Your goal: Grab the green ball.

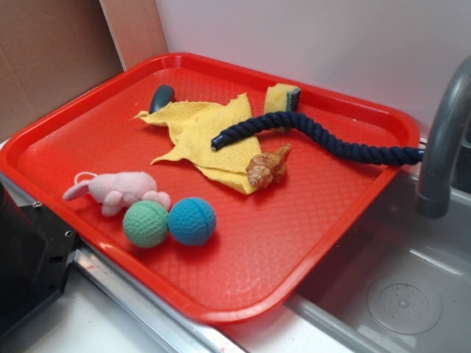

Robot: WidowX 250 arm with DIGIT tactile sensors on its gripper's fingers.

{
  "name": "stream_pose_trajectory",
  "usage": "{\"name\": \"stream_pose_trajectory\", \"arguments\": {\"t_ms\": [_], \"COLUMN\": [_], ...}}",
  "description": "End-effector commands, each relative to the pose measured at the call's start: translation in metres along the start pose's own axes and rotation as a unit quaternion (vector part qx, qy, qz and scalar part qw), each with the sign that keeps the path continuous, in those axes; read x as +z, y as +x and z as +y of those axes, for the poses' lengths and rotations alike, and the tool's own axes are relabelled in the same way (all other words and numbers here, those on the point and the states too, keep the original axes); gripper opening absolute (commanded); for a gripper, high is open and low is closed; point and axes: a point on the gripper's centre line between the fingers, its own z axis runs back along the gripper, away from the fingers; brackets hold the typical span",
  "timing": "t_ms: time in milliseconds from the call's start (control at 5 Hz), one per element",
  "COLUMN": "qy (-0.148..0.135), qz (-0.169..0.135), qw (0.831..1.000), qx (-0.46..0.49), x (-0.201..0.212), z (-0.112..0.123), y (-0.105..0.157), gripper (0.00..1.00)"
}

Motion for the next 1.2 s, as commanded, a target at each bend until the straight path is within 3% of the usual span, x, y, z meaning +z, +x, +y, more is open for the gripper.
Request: {"name": "stream_pose_trajectory", "arguments": {"t_ms": [0, 200, 400, 600, 1000], "qy": [0.000, 0.005, -0.083, -0.068, -0.072], "qz": [0.000, 0.053, 0.033, 0.034, 0.055], "qw": [1.000, 0.996, 0.989, 0.992, 0.995], "qx": [0.000, 0.073, 0.118, 0.101, 0.052], "x": [0.000, -0.051, -0.098, -0.143, -0.175], "z": [0.000, -0.009, -0.015, -0.030, -0.049], "y": [0.000, 0.007, 0.006, -0.001, -0.016], "gripper": [1.00, 1.00, 1.00, 1.00, 1.00]}}
